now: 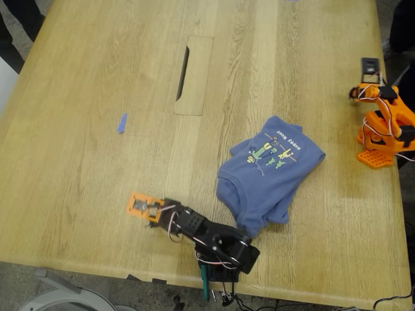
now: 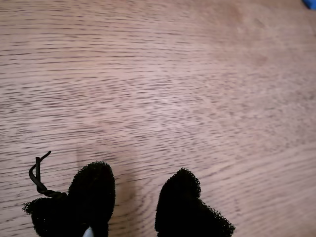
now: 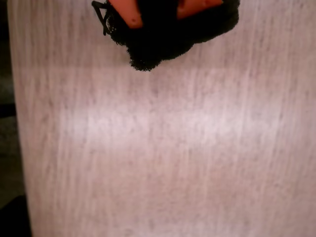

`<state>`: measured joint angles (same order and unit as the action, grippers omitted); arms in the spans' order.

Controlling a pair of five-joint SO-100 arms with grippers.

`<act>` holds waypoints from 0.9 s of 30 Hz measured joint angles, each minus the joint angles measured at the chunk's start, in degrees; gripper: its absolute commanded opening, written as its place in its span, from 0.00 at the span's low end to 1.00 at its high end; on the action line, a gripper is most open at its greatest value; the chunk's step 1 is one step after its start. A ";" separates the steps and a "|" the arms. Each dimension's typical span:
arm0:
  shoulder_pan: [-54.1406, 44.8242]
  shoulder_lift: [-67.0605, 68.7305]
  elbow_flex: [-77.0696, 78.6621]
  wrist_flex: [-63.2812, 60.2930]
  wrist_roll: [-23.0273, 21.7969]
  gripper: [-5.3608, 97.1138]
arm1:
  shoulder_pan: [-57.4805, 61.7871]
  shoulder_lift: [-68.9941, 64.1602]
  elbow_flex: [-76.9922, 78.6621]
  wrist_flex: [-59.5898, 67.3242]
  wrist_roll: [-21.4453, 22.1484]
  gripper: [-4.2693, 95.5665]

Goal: Fold a T-shirt

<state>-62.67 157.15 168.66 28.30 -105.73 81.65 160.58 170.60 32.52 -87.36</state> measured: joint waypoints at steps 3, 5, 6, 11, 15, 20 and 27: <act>-4.83 11.07 6.59 2.02 2.64 0.17 | 4.75 3.96 5.36 -2.02 -0.79 0.04; -8.44 18.11 7.82 5.89 4.13 0.14 | 7.73 8.26 8.61 -2.55 -1.23 0.04; -10.28 20.74 8.00 6.42 4.92 0.12 | 8.96 11.25 10.90 -2.81 -1.85 0.04; -17.67 30.15 8.17 10.28 8.53 0.06 | 14.15 21.71 12.74 2.72 -3.08 0.04; -19.16 40.78 8.17 25.05 8.79 0.05 | 19.07 27.77 12.74 12.74 -4.83 0.04; -19.95 43.33 8.26 38.85 8.96 0.05 | 22.50 33.49 12.74 25.05 -4.48 0.04; -21.27 43.33 8.26 49.39 2.64 0.05 | 27.16 34.63 12.74 37.00 -1.32 0.05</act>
<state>-83.94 200.48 176.92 77.70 -103.10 108.81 195.21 183.34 69.52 -88.68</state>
